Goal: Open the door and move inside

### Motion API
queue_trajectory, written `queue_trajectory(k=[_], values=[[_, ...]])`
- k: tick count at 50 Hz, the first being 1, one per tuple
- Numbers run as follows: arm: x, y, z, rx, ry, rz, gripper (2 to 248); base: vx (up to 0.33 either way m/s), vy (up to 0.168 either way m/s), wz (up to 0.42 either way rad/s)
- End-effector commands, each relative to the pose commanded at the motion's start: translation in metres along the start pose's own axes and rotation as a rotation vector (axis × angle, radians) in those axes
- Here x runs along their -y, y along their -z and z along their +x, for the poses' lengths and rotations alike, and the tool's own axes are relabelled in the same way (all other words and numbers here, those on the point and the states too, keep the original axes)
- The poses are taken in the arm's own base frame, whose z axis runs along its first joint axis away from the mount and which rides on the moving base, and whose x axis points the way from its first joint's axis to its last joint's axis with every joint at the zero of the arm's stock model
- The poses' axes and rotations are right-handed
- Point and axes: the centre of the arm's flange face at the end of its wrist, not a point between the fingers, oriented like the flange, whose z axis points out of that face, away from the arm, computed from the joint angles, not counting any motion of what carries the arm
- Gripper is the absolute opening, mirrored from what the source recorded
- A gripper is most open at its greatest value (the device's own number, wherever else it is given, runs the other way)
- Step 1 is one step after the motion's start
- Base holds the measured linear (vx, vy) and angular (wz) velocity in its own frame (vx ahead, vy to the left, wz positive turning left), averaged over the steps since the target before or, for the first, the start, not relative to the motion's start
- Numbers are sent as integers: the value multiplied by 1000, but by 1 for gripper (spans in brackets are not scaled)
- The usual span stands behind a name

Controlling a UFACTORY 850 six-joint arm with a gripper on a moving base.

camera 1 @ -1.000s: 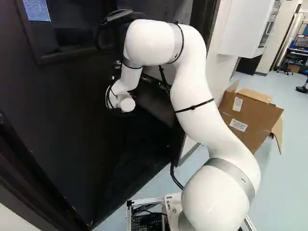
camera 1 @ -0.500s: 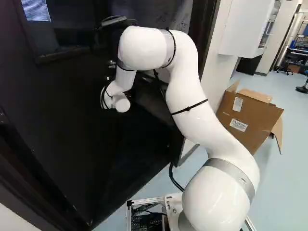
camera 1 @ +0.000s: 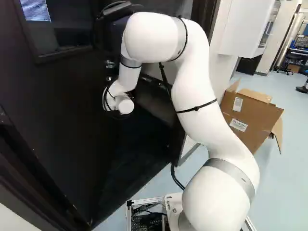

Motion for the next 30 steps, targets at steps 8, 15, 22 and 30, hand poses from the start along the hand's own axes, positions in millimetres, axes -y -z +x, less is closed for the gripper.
queue_trajectory(k=[8,15,22,30], values=[[-4,17,1,14,4,-1,247,0,0,0],[-6,33,1,25,7,0,247,0,0,0],[-7,48,1,36,11,3,247,0,0,0],[-7,64,0,48,16,10,247,0,0,0]])
